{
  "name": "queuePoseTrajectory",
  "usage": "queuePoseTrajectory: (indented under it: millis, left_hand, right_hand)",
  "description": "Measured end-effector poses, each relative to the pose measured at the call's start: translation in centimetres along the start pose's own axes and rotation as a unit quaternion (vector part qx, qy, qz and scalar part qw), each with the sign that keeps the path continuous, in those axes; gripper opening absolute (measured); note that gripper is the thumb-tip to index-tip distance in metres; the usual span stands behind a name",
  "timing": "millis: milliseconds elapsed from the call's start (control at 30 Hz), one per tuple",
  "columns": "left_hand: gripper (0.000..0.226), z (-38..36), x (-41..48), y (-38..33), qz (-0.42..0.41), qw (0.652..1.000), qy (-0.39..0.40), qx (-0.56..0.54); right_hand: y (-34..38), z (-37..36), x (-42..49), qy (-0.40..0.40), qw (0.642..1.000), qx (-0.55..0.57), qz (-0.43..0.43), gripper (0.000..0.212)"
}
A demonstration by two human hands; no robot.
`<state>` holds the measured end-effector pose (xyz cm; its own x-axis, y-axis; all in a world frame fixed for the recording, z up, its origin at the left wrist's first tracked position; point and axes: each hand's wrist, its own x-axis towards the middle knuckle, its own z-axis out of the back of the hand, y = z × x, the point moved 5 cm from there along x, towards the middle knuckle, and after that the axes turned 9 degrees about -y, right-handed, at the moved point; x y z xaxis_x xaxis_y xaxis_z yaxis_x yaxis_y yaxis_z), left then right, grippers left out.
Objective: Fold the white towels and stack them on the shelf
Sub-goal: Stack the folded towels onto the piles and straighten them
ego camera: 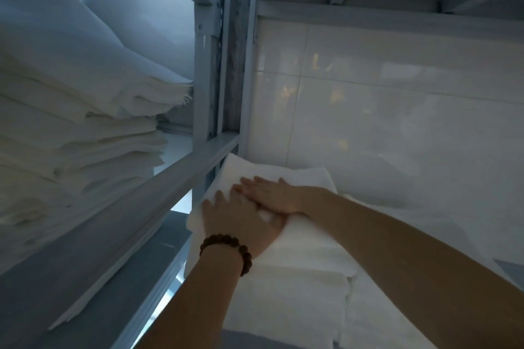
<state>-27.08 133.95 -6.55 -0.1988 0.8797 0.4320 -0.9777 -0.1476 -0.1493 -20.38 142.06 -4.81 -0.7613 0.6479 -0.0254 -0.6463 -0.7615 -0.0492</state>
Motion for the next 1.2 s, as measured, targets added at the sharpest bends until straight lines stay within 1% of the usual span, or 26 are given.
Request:
queuePoseTrajectory:
  millis: [100, 200, 267, 300, 333, 400, 467, 500, 533, 567, 600, 633, 667, 700, 733, 767, 800, 833, 933, 1033, 1100, 1167, 1200]
  left_hand:
    - [0.104, -1.1, 0.0, 0.5, 0.010, 1.000, 0.017, -0.001]
    - [0.101, -1.2, -0.1, 0.8, 0.005, 1.000, 0.028, -0.009]
    - [0.096, -1.0, -0.2, 0.9, 0.003, 0.999, 0.037, -0.018]
    - [0.094, -0.7, -0.1, 0.9, 0.005, 0.999, 0.038, -0.017]
    - [0.093, -0.3, 0.1, 0.8, 0.005, 0.999, 0.033, -0.008]
    - [0.091, 0.6, 0.3, 0.1, -0.007, 1.000, -0.003, 0.006]
    - [0.091, 1.2, 0.0, -0.9, -0.042, 0.998, -0.040, -0.012]
    - [0.089, 1.3, -0.2, -1.1, -0.058, 0.997, -0.047, -0.018]
    - [0.086, 1.3, -0.3, -1.0, -0.068, 0.996, -0.051, -0.020]
    - [0.081, 1.4, -0.4, -0.6, -0.072, 0.996, -0.058, -0.019]
    - [0.076, 1.5, -0.3, -0.2, -0.070, 0.995, -0.071, -0.017]
    - [0.072, 1.7, -0.3, 0.4, -0.062, 0.993, -0.096, -0.013]
    - [0.069, 1.9, -0.5, 0.9, -0.050, 0.990, -0.129, -0.008]
    - [0.066, 2.0, -0.9, 1.2, -0.033, 0.985, -0.167, -0.013]
    - [0.062, 2.0, -1.7, 1.4, -0.018, 0.978, -0.206, -0.034]
    - [0.059, 1.8, -2.7, 1.4, -0.011, 0.970, -0.235, -0.058]
    - [0.058, 1.3, -3.8, 1.3, -0.013, 0.964, -0.255, -0.074]
    - [0.058, 0.7, -4.8, 1.1, -0.018, 0.962, -0.262, -0.079]
    - [0.057, -0.8, -5.6, 1.5, -0.004, 0.960, -0.264, -0.090]
    - [0.056, -0.9, -5.1, 2.3, 0.026, 0.945, -0.307, -0.113]
    - [0.057, -1.1, -5.5, 1.3, -0.012, 0.939, -0.318, -0.128]
    - [0.057, -1.8, -6.3, -1.0, -0.067, 0.944, -0.298, -0.124]
    - [0.057, -2.1, -6.5, -1.8, -0.075, 0.947, -0.289, -0.119]
  right_hand:
    - [-2.0, -0.4, 2.2, 0.004, 0.999, -0.014, -0.050, 0.049]
    - [-6.9, -0.6, 1.2, -0.010, 0.983, 0.025, -0.182, 0.054]
    - [-10.3, -0.3, -1.2, -0.037, 0.964, 0.007, -0.265, 0.057]
    - [-11.3, 0.1, -2.4, -0.050, 0.957, -0.010, -0.286, 0.056]
    - [-11.6, 0.6, -3.3, -0.064, 0.954, -0.022, -0.291, 0.054]
    - [-10.3, 1.2, -4.2, -0.077, 0.964, -0.005, -0.255, 0.051]
    - [-7.4, 1.4, -5.1, -0.071, 0.978, 0.061, -0.189, 0.050]
    - [-6.5, 1.0, -5.9, -0.058, 0.975, 0.102, -0.189, 0.050]
    - [-6.2, 0.5, -6.9, -0.042, 0.967, 0.140, -0.207, 0.051]
    - [-6.4, 0.0, -8.1, -0.045, 0.951, 0.181, -0.247, 0.051]
    - [-7.1, 0.0, -9.4, -0.089, 0.922, 0.230, -0.299, 0.049]
    - [-7.5, 0.3, -10.6, -0.137, 0.890, 0.286, -0.328, 0.048]
    - [-7.4, 0.7, -11.8, -0.207, 0.823, 0.391, -0.356, 0.046]
    - [-7.0, 0.8, -12.8, -0.277, 0.719, 0.517, -0.371, 0.044]
    - [-5.9, 0.7, -13.7, -0.318, 0.639, 0.599, -0.363, 0.040]
    - [-4.9, 0.2, -14.7, -0.344, 0.597, 0.626, -0.366, 0.035]
    - [-3.9, -0.7, -15.3, -0.356, 0.545, 0.670, -0.356, 0.034]
    - [-2.9, -1.9, -15.4, -0.360, 0.516, 0.695, -0.349, 0.037]
    - [-0.8, -4.1, -15.7, -0.375, 0.466, 0.711, -0.371, 0.045]
    - [0.4, -4.9, -15.6, -0.361, 0.440, 0.755, -0.327, 0.047]
    - [1.1, -5.4, -16.0, -0.378, 0.428, 0.763, -0.303, 0.049]
    - [1.7, -6.1, -16.5, -0.417, 0.450, 0.720, -0.324, 0.052]
    - [1.9, -6.5, -16.6, -0.426, 0.461, 0.702, -0.335, 0.053]
